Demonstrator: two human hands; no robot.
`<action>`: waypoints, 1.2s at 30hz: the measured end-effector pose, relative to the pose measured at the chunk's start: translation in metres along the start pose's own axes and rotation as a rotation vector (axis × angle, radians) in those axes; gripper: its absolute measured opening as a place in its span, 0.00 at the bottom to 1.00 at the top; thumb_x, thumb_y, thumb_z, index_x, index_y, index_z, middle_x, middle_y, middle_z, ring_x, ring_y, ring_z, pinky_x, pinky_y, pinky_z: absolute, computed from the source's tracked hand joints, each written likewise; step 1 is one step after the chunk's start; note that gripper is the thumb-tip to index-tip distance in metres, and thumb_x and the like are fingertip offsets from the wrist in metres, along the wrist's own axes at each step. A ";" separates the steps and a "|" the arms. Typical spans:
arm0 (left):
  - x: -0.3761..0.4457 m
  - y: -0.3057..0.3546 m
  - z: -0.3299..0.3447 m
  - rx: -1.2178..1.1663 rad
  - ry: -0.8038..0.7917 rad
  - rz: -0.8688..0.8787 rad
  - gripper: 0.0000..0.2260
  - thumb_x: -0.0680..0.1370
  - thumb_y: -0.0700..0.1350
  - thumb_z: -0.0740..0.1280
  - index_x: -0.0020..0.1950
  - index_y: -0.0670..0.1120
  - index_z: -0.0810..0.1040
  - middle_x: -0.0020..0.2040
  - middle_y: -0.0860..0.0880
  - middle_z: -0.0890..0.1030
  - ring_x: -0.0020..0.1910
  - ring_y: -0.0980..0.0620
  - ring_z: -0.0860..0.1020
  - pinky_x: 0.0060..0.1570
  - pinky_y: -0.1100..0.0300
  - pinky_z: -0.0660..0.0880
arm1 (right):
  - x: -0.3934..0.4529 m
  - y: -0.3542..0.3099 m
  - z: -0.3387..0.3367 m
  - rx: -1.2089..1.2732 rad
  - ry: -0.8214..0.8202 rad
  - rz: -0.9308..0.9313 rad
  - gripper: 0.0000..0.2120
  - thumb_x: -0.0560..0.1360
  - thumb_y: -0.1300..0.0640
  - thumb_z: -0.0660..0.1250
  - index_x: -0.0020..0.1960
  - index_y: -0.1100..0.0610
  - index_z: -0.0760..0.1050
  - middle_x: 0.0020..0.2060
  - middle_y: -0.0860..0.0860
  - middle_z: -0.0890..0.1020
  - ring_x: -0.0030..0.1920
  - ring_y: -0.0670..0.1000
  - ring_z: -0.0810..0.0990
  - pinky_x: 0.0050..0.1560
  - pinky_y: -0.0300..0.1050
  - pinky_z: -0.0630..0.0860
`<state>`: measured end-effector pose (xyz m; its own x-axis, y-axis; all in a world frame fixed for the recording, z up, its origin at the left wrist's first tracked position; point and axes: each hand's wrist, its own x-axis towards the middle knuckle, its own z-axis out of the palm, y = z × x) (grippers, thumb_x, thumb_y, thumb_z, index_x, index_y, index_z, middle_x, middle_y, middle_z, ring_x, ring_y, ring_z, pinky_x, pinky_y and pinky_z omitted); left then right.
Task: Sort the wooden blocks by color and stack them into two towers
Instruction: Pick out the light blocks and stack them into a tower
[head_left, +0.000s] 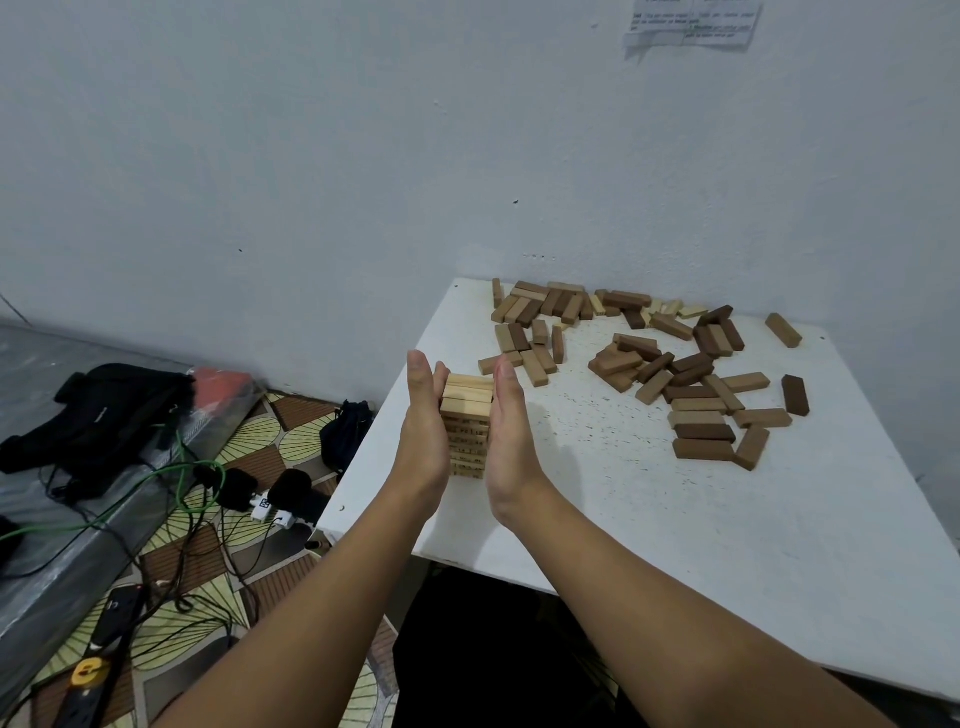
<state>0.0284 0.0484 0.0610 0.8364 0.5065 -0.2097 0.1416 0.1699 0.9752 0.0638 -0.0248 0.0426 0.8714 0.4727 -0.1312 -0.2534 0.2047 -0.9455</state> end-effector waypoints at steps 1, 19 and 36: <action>0.000 -0.001 0.000 0.003 0.002 -0.003 0.45 0.72 0.78 0.46 0.81 0.53 0.68 0.69 0.53 0.78 0.67 0.55 0.74 0.63 0.56 0.65 | 0.002 0.002 0.001 -0.010 -0.003 -0.004 0.36 0.78 0.26 0.53 0.81 0.41 0.59 0.67 0.47 0.80 0.64 0.45 0.81 0.62 0.43 0.77; 0.008 0.023 -0.012 0.167 0.055 0.239 0.32 0.80 0.72 0.47 0.73 0.56 0.72 0.68 0.55 0.75 0.69 0.57 0.70 0.70 0.56 0.63 | 0.006 -0.015 -0.036 -0.161 0.075 -0.119 0.25 0.86 0.38 0.46 0.81 0.42 0.59 0.74 0.35 0.64 0.72 0.32 0.63 0.64 0.30 0.58; 0.052 0.062 0.146 1.515 -0.189 0.694 0.21 0.85 0.55 0.60 0.77 0.51 0.67 0.71 0.41 0.70 0.70 0.39 0.66 0.68 0.44 0.69 | 0.031 -0.065 -0.251 -1.433 0.218 -0.092 0.30 0.84 0.37 0.46 0.81 0.49 0.61 0.78 0.55 0.65 0.78 0.57 0.62 0.76 0.62 0.61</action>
<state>0.1583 -0.0383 0.1210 0.9868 0.0098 0.1615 -0.0030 -0.9968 0.0794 0.2126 -0.2387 0.0247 0.9394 0.3419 0.0270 0.3214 -0.8504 -0.4165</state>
